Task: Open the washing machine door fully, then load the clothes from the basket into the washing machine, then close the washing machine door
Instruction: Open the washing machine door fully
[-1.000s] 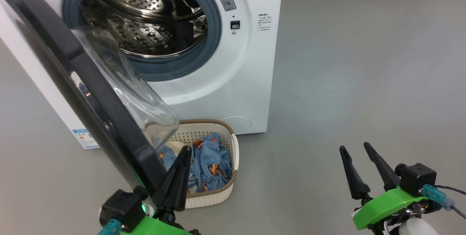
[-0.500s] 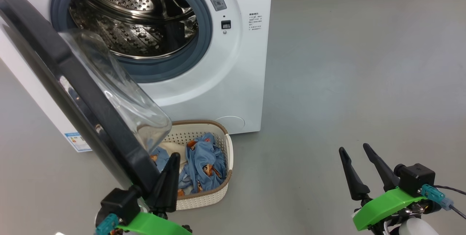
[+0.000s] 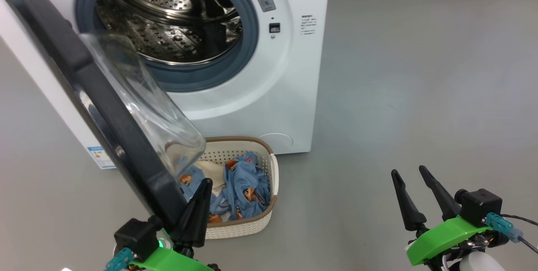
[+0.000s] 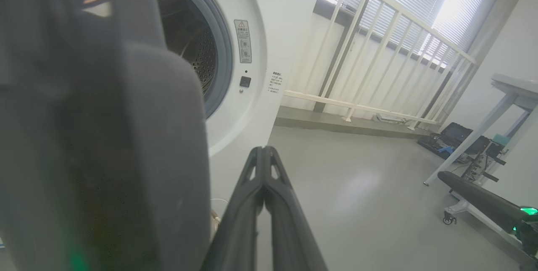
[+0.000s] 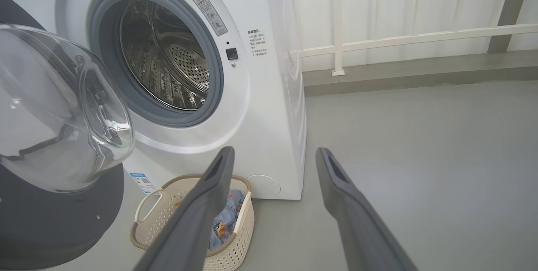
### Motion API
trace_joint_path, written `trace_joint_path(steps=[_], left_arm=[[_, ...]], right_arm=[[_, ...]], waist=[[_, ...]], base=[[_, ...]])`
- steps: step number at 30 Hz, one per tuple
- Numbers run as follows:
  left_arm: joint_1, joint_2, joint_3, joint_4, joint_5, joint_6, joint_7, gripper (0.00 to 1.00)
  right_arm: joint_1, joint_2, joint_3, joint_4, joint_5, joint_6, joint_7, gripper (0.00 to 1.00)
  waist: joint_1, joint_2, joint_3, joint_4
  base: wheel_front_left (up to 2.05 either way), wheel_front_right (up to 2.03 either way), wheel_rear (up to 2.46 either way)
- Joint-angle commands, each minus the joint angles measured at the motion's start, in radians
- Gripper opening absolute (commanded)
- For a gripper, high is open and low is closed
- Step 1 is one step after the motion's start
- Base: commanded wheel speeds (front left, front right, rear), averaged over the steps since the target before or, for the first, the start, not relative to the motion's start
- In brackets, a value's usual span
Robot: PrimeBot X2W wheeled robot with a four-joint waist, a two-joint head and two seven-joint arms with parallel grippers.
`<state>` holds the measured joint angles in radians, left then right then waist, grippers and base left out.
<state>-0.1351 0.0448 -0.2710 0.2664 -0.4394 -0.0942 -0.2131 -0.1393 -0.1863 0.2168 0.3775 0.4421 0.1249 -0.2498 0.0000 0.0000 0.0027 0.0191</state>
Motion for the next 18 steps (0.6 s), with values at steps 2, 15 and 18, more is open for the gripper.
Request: trace_joint_path(steps=[2,15,18], left_arm=[[-0.021,0.044,0.076,-0.030,-0.013,0.024,-0.014,0.00],[0.017,0.058,0.082,-0.057,-0.026,0.047,-0.002,0.00],[0.027,0.066,0.086,-0.060,-0.028,0.054,0.004,0.00]], right_arm=[[-0.026,-0.003,0.009,-0.017,0.010,0.006,-0.012,1.00],[-0.018,-0.002,0.001,-0.008,0.011,0.006,-0.012,1.00],[-0.016,-0.002,0.000,-0.007,0.012,0.006,-0.012,1.00]], waist=[[0.0000,0.0000,-0.004,0.029],[0.0000,0.0000,-0.023,0.124],[0.0000,0.0000,-0.026,0.146]], base=[[0.00,0.00,0.00],[0.00,0.00,0.00],[0.00,0.00,0.00]])
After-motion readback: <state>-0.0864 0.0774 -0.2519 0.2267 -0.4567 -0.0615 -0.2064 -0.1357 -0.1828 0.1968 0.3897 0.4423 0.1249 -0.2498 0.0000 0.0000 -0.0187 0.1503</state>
